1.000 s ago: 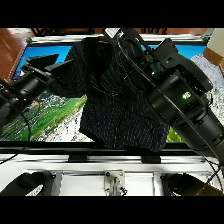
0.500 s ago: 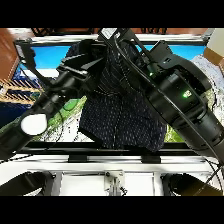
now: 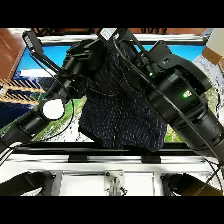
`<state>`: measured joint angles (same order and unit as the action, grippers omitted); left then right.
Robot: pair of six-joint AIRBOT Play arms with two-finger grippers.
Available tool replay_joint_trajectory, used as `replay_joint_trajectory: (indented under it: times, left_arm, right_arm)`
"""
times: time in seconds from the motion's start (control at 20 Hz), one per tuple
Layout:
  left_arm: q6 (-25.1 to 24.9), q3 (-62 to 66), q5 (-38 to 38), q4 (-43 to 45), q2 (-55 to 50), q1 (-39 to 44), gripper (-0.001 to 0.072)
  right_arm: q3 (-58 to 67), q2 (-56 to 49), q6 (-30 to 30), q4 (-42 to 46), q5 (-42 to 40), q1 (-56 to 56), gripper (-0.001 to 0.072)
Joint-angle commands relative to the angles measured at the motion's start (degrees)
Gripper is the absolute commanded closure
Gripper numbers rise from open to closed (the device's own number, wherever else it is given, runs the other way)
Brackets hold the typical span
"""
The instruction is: Fold the shirts.
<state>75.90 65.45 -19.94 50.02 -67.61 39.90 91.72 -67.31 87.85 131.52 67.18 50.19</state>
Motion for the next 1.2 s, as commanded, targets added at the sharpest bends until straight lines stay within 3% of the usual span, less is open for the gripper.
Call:
replay_joint_trajectory:
  times: [0.0,0.15,0.45,0.8,0.85,0.9,1.15]
  left_arm:
    - [0.1,0.7,2.2,4.2,-0.7,-1.4,0.0052]
    - [-4.5,0.7,11.8,6.2,-0.8,-2.2,0.0106]
    - [-16.2,5.5,25.2,6.4,-0.8,-1.9,0.0105]
    - [-16.3,12.5,24.6,6.4,-0.1,-3.3,0.0117]
    - [-16.3,13.0,24.9,6.6,0.5,-4.0,0.015]
    - [-16.9,13.0,26.8,7.2,1.1,-5.0,0.0209]
    - [-16.9,13.0,47.7,11.1,3.2,-9.7,0.0207]
  right_arm:
    - [0.0,0.0,-0.5,0.8,0.0,0.0,0.0606]
    - [0.0,0.0,-0.7,0.8,-0.8,0.0,0.0606]
    - [0.0,0.0,-2.7,0.6,-4.2,0.0,0.0605]
    - [0.0,0.0,-3.1,0.8,-4.7,0.0,0.0606]
    - [0.0,0.0,-3.1,0.9,-4.6,0.0,0.0606]
    - [0.0,0.0,-3.1,0.9,-4.6,0.0,0.0606]
    - [0.0,0.0,-3.1,1.0,-4.6,0.0,0.0605]
